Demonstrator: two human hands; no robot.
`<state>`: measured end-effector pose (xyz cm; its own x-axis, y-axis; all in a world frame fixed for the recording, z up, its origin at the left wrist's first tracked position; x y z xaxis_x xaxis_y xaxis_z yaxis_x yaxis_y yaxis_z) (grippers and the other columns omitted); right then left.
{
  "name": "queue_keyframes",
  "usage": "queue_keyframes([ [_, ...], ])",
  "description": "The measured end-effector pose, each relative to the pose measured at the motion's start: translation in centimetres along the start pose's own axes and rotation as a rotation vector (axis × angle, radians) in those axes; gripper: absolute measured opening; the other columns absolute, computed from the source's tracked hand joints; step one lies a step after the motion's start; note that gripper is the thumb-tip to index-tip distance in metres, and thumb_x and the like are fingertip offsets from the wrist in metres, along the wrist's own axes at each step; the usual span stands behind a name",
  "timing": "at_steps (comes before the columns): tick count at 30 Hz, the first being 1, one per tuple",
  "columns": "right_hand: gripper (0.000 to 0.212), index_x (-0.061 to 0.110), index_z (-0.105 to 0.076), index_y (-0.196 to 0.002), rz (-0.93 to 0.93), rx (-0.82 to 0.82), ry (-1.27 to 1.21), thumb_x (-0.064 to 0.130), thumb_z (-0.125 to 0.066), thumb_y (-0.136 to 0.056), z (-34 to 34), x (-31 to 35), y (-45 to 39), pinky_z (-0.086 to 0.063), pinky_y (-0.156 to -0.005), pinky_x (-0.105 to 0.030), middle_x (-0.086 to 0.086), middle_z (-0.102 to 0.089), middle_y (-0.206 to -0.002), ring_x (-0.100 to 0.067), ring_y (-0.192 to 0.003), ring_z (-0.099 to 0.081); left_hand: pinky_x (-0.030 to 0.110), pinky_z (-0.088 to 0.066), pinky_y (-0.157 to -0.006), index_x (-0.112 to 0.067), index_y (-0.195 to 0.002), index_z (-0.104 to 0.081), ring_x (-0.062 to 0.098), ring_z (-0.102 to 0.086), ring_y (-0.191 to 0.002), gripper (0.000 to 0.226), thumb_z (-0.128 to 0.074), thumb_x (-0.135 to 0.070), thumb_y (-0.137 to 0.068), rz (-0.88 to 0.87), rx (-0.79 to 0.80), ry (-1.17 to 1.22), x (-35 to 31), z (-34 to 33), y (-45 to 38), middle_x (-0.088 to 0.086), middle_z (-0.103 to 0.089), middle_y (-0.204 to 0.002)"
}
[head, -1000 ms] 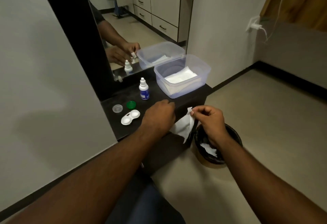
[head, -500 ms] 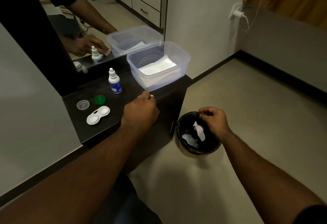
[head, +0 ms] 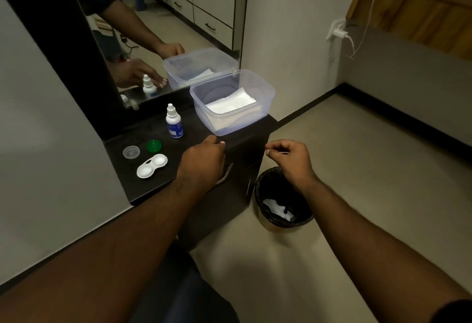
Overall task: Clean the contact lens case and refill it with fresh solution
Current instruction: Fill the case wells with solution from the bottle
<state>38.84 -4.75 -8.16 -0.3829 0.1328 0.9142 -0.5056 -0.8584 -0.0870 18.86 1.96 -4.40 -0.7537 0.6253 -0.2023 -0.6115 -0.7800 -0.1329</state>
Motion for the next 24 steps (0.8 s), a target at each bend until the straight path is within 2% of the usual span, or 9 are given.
queue_keyframes([
  [3,0.015,0.012,-0.073,-0.098,0.063,0.071,-0.034,0.009,-0.069,-0.084,-1.5,3.4,0.7,-0.054,-0.075,-0.014,0.003,-0.071,-0.092,-0.004,-0.085,-0.067,0.037,-0.051,-0.084,-0.014,-0.109,-0.069,0.021,-0.060,-0.097,0.024,-0.053,-0.023,-0.093,0.027,0.019,0.136,1.1,1.0,0.2,0.006,-0.063,-0.111],
  [5,0.016,0.010,-0.073,-0.099,0.102,0.116,-0.064,0.009,-0.069,-0.083,-2.9,5.7,1.2,-0.054,-0.077,-0.015,0.002,-0.072,-0.091,-0.005,-0.085,-0.067,0.039,-0.051,-0.085,-0.013,-0.099,-0.073,0.020,-0.062,-0.093,0.021,-0.054,-0.021,-0.092,0.072,-0.060,0.226,2.2,1.9,0.9,0.006,-0.067,-0.103],
  [9,0.020,0.008,-0.072,-0.100,0.150,0.181,-0.149,0.006,-0.072,-0.080,-6.6,9.5,2.0,-0.054,-0.078,-0.017,-0.003,-0.072,-0.093,-0.007,-0.085,-0.067,0.030,-0.050,-0.084,-0.010,-0.102,-0.073,0.017,-0.063,-0.091,0.019,-0.059,-0.018,-0.091,0.149,-0.358,0.371,4.7,4.2,3.0,0.007,-0.070,-0.099],
  [11,0.030,0.011,-0.069,-0.110,0.131,0.237,-0.160,0.007,-0.072,-0.081,-9.1,10.4,2.0,-0.054,-0.085,-0.022,-0.001,-0.070,-0.101,-0.009,-0.095,-0.065,0.028,-0.049,-0.084,-0.010,-0.104,-0.072,0.016,-0.063,-0.091,0.019,-0.060,-0.016,-0.090,0.198,-0.483,0.425,6.1,5.0,3.5,0.007,-0.070,-0.099],
  [14,0.052,0.010,-0.056,-0.129,0.049,0.268,-0.192,0.007,-0.073,-0.079,-12.9,11.0,1.0,-0.049,-0.097,-0.027,-0.003,-0.063,-0.123,-0.011,-0.112,-0.058,0.025,-0.050,-0.090,-0.009,-0.112,-0.070,0.014,-0.065,-0.099,0.026,-0.061,-0.012,-0.088,0.320,-0.555,0.593,8.2,5.9,3.2,0.007,-0.070,-0.109],
  [17,0.070,0.009,-0.046,-0.138,0.003,0.252,-0.206,0.011,-0.077,-0.076,-15.6,11.4,-0.1,-0.045,-0.103,-0.033,-0.006,-0.057,-0.134,-0.015,-0.120,-0.055,0.012,-0.042,-0.089,-0.007,-0.120,-0.066,0.008,-0.061,-0.103,0.033,-0.062,-0.007,-0.087,0.367,-0.559,0.687,9.6,6.9,2.2,0.007,-0.069,-0.115],
  [19,0.064,0.012,-0.052,-0.134,0.038,0.232,-0.157,0.016,-0.078,-0.075,-16.6,11.4,-0.7,-0.047,-0.101,-0.036,-0.004,-0.062,-0.128,-0.016,-0.115,-0.058,0.010,-0.039,-0.089,-0.009,-0.126,-0.062,0.005,-0.058,-0.106,0.039,-0.062,-0.005,-0.087,0.354,-0.503,0.694,10.1,7.3,1.4,0.005,-0.067,-0.120],
  [22,0.044,0.018,-0.066,-0.118,0.103,0.209,-0.080,0.023,-0.077,-0.076,-17.4,11.3,-1.0,-0.052,-0.093,-0.039,0.002,-0.071,-0.110,-0.013,-0.101,-0.064,0.018,-0.039,-0.099,-0.013,-0.136,-0.052,0.005,-0.052,-0.115,0.050,-0.061,-0.004,-0.088,0.293,-0.365,0.762,10.5,7.3,0.1,0.004,-0.060,-0.131],
  [24,0.037,0.017,-0.067,-0.116,0.105,0.201,-0.057,0.017,-0.073,-0.080,-17.4,11.3,-0.9,-0.053,-0.092,-0.037,0.000,-0.071,-0.107,-0.014,-0.098,-0.065,0.028,-0.039,-0.107,-0.014,-0.141,-0.046,0.008,-0.048,-0.125,0.054,-0.061,-0.004,-0.090,0.251,-0.258,0.824,10.4,7.0,-0.5,0.004,-0.054,-0.139],
])
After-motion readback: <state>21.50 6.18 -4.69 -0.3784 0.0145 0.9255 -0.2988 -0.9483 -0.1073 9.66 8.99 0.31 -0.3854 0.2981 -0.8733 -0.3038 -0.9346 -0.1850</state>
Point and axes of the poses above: each hand's wrist, its own y-axis away from the middle knuckle, its own z-axis out of the back of the hand, x = y × z, the point moved 1 cm from there along -y, towards the middle knuckle
